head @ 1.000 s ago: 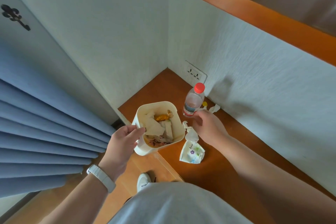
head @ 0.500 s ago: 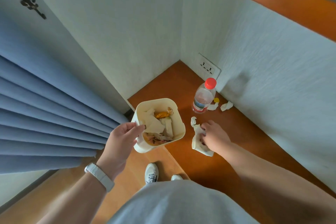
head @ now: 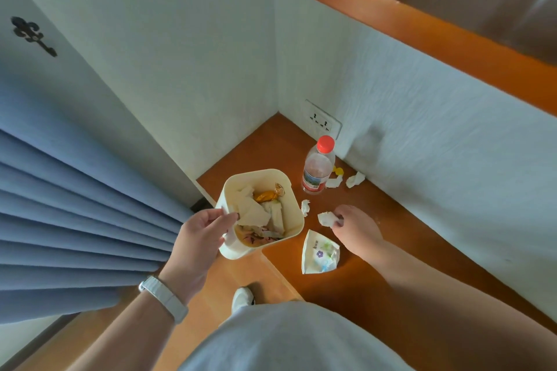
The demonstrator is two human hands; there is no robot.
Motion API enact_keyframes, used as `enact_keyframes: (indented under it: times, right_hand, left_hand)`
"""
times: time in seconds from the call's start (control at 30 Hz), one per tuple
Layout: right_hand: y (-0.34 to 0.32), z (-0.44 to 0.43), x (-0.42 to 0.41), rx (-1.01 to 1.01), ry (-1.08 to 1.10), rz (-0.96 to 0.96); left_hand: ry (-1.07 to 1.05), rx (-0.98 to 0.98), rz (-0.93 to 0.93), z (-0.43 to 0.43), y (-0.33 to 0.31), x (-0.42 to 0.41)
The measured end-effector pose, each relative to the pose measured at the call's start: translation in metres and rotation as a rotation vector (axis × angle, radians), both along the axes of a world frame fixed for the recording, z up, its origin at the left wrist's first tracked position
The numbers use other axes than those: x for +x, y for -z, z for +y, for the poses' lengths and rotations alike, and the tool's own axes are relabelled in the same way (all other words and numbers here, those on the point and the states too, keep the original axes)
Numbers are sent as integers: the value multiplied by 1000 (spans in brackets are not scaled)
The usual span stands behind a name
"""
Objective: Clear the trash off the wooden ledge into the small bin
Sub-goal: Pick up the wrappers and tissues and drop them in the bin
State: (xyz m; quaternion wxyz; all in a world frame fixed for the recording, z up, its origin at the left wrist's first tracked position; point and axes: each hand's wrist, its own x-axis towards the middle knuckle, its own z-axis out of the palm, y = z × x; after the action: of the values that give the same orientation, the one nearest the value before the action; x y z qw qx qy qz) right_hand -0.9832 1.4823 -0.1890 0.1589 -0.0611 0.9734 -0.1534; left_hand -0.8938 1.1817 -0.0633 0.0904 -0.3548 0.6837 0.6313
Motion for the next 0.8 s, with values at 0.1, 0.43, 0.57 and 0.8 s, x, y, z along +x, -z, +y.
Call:
enact_keyframes:
  times: [0.1, 0.43, 0.57, 0.8]
  right_hand:
    - [-18, -5, 2, -52, 28, 42]
    - [-132, -62, 12, -402, -83, 301]
    - [-147, -92, 12, -401, -214, 287]
    - [-141, -109, 13, -319, -351, 266]
  left_hand:
    - [20, 16, 13, 0, -1, -3]
    - [95, 50, 37, -3, 2, -7]
    - [119, 67, 35, -7, 3, -4]
    - [129, 69, 42, -16, 2, -1]
